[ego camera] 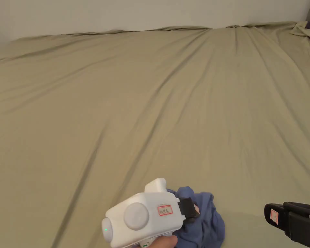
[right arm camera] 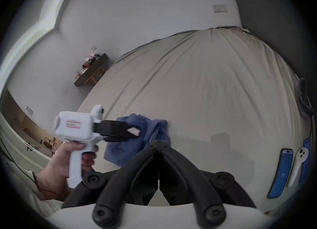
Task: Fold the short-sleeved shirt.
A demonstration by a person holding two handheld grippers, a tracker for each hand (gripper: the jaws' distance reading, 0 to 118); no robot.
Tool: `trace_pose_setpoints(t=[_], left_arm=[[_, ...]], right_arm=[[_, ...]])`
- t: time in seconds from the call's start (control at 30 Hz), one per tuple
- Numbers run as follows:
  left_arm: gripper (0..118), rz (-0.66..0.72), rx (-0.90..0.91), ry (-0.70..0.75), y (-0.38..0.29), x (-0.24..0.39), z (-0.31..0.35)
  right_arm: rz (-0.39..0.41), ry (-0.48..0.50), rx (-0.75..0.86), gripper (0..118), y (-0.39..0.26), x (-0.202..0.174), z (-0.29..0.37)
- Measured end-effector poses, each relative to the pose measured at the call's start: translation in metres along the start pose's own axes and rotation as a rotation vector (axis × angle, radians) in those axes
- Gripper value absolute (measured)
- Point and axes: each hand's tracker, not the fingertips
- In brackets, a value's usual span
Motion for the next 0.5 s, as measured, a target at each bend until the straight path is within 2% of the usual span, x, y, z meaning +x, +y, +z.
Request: trace_pose_setpoints(t=[0.03, 0.1, 0.13, 0.23, 0.33, 0.37, 0.4, 0.47, 0.5], left_arm=[[62, -0.068, 0.021, -0.006, -0.004, -0.004, -0.007], [98, -0.036, 0.022, -0.166, -0.004, -0.013, 0.005], [111, -0.013, 0.017, -0.209, -0.005, -0.006, 0.023], [118, -0.030, 0.050, -0.242, -0.001, -0.008, 0.068], [118, -0.177, 0.175, -0.051, -0.003, -0.013, 0.108], [116, -0.242, 0.188, 0.037, -0.005, -0.012, 0.109], [94, -0.307, 0.183, 0.112, -0.009, -0.008, 0.106], [11, -0.372, 0.136, 0.185, -0.018, 0.000, 0.082], [9, -0.366, 0.091, 0.142, -0.023, 0.005, 0.068]], right_arm=[[0.001, -0.004, -0.007, 2, 0.000, 0.001, 0.000], [0.006, -0.007, -0.016, 2, -0.002, 0.005, 0.002], [0.010, -0.009, -0.016, 2, -0.003, 0.006, 0.003], [0.013, 0.006, -0.007, 2, -0.007, 0.012, 0.006], [-0.003, 0.016, 0.009, 2, -0.008, 0.018, 0.006], [-0.011, 0.017, 0.012, 2, -0.008, 0.022, 0.005], [-0.021, 0.017, 0.014, 2, -0.006, 0.024, 0.004], [-0.032, 0.009, 0.017, 2, -0.004, 0.026, 0.003], [-0.034, 0.002, 0.021, 2, -0.003, 0.024, 0.004]])
